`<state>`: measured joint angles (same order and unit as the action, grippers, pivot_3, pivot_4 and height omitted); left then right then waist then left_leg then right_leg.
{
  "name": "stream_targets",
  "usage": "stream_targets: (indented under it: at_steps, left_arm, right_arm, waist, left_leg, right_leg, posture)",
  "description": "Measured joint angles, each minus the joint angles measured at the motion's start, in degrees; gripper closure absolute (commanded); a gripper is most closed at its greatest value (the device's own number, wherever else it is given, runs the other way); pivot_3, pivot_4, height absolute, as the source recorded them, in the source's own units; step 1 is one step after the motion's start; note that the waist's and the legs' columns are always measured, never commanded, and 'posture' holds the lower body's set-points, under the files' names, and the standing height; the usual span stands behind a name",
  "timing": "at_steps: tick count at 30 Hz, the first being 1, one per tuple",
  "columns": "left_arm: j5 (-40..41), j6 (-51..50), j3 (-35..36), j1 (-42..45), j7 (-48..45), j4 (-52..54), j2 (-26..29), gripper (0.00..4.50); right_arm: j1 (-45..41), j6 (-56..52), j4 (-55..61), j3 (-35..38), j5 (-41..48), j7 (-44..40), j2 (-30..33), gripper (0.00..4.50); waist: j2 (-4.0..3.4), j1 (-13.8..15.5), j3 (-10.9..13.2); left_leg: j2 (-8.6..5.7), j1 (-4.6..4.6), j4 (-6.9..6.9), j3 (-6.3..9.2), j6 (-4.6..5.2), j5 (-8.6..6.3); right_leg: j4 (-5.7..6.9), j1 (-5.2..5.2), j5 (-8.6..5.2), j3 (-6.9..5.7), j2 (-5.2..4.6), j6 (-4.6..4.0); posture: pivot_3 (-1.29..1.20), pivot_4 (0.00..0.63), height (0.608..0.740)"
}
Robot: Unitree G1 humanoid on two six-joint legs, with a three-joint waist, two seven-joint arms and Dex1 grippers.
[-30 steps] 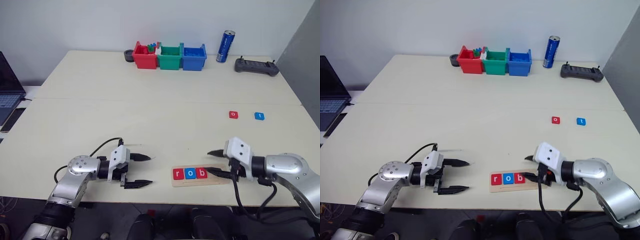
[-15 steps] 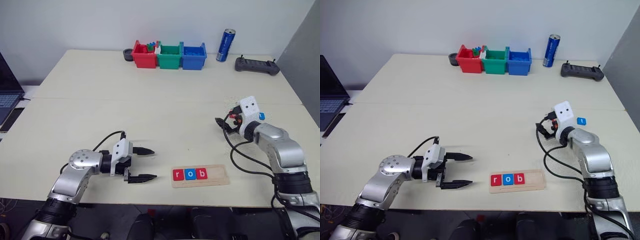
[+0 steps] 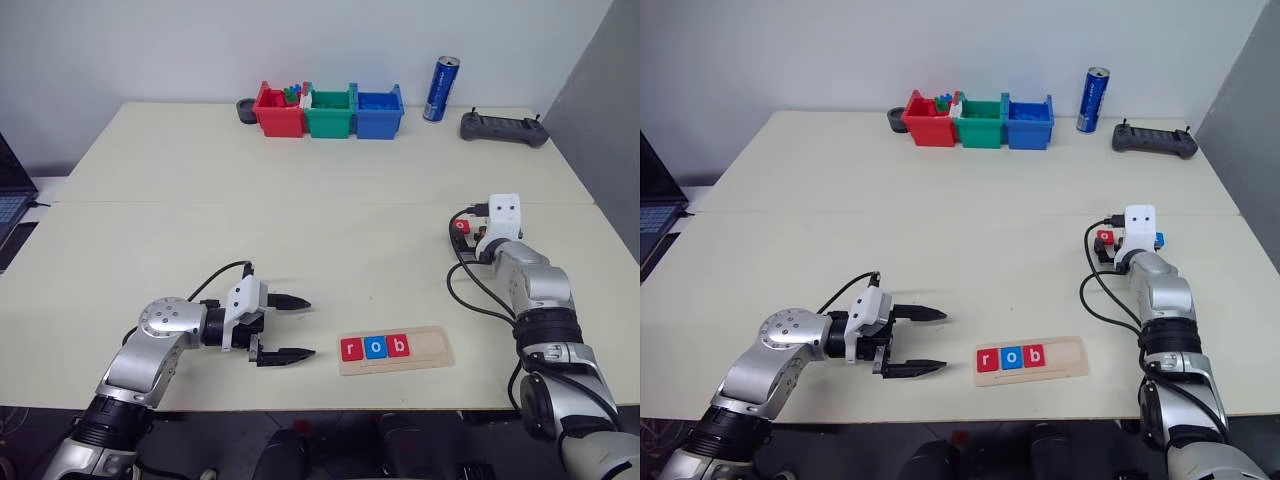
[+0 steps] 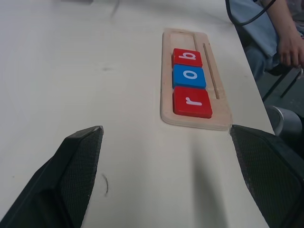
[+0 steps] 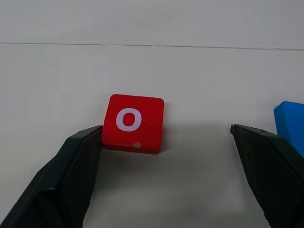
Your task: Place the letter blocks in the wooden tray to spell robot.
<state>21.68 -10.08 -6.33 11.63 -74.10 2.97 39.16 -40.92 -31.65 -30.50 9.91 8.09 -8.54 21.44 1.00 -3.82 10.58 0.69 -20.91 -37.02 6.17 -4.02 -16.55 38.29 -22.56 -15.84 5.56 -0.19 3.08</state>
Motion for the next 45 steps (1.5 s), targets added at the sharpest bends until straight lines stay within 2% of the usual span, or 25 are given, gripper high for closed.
stream_targets:
  at_steps: [1, 4, 11, 15, 18, 23, 27, 32, 37, 45]
  left_arm:
    - [0.01, -0.21, 0.00, 0.00, 0.09, 0.09, 0.00, 0.00]
    - [0.01, -0.69, 0.00, 0.00, 0.32, 0.56, 0.00, 0.00]
    - [-0.09, 0.80, 0.00, -0.01, -0.43, -1.21, -0.12, 0.00]
    - [-0.14, 2.77, 0.00, -0.39, -1.22, -2.64, -0.10, 0.00]
    - [-0.18, 3.17, -0.03, -1.52, -1.89, -2.81, 0.34, 0.00]
    - [-0.32, 3.24, -0.14, -1.52, -2.88, -2.55, 1.29, 0.00]
    - [-0.39, 3.07, -0.18, -0.56, -2.95, -2.58, 1.37, 0.00]
    - [-0.28, 2.61, -0.18, 0.13, -3.01, -2.48, 1.49, 0.00]
    - [-0.22, 2.74, -0.24, 0.37, -3.99, -2.60, 1.49, 0.00]
    - [-0.21, 3.24, -0.24, 0.33, -5.39, -2.66, 1.49, 0.00]
  right_arm:
    - [-0.25, 0.19, -0.51, 0.05, 0.00, -0.31, 0.00, 0.02]
    - [-0.51, 1.03, -1.49, 0.06, 0.00, -1.37, -0.17, 0.60]
    - [-2.43, 2.85, -5.41, 0.16, -0.08, -2.46, -0.48, 3.03]
    - [-2.40, 2.81, -5.20, 0.39, 0.28, -2.70, -0.29, 3.04]
    - [1.78, -0.80, 2.48, 0.57, 1.23, -3.81, 0.77, 3.04]
    - [13.38, -11.11, 25.93, 0.57, 4.74, -7.02, 4.01, 3.04]
    - [22.89, -20.74, 44.97, 3.26, 9.59, -8.61, 5.77, 3.04]
    - [37.03, -31.67, 62.44, 10.18, 13.53, -5.69, 2.26, 3.04]
    - [44.73, -33.63, 68.47, 10.96, 13.31, -2.53, -1.44, 3.04]
    - [46.43, -29.47, 67.15, 10.98, 12.22, -1.39, -2.14, 3.04]
  waist:
    - [0.00, -0.12, 0.00]
    - [0.00, -0.37, 0.00]
    - [0.00, -0.84, 0.00]
    - [0.00, -0.90, 0.00]
    - [0.00, -0.75, 0.00]
    - [-0.05, -0.77, 0.01]
    - [-0.06, -0.69, 0.01]
    - [-0.06, -0.32, 0.01]
    - [-0.07, -0.48, 0.01]
    - [-0.05, -0.41, 0.00]
  left_leg:
    - [0.00, 0.01, -0.02, 0.00, 0.00, 0.00]
    - [0.00, 0.05, -0.04, 0.01, 0.00, 0.00]
    - [0.00, 0.11, -0.08, 0.03, 0.03, 0.02]
    - [0.00, 0.11, -0.08, 0.04, 0.03, 0.02]
    - [-0.01, 0.00, -0.05, 0.08, 0.03, 0.02]
    - [-0.01, -0.42, -0.06, 0.05, 0.03, 0.03]
    - [0.01, -0.43, -0.07, 0.11, 0.05, 0.04]
    - [-0.01, -0.43, -0.08, 0.09, 0.05, 0.05]
    - [0.00, -0.35, -0.07, 0.01, 0.05, 0.05]
    - [0.00, -0.32, -0.07, 0.01, 0.05, 0.05]
  right_leg:
    - [0.05, 0.00, 0.00, 0.00, 0.01, 0.00]
    - [0.21, -0.01, -0.01, 0.01, 0.02, 0.00]
    - [0.35, -0.01, -0.02, 0.00, 0.04, -0.03]
    - [0.37, -0.01, -0.02, 0.00, 0.04, -0.03]
    - [0.35, -0.10, -0.05, -0.02, 0.03, -0.06]
    - [0.58, -0.66, -0.08, 0.02, 0.01, -0.09]
    - [0.64, -0.67, -0.10, -0.03, 0.06, -0.11]
    - [0.65, -0.66, -0.11, -0.01, 0.06, -0.11]
    - [0.68, -0.65, -0.11, 0.04, 0.07, -0.11]
    - [0.66, -0.62, -0.12, 0.04, 0.07, -0.11]
  posture:
    - [0.00, 0.150, 0.740]
    - [0.00, 0.150, 0.740]
    - [0.00, 0.150, 0.740]
    - [0.00, 0.150, 0.740]
    - [0.00, 0.150, 0.740]
    - [0.00, 0.150, 0.740]
    - [0.00, 0.150, 0.740]
    - [0.00, 0.150, 0.740]
    - [0.00, 0.150, 0.740]
    - [0.00, 0.150, 0.740]
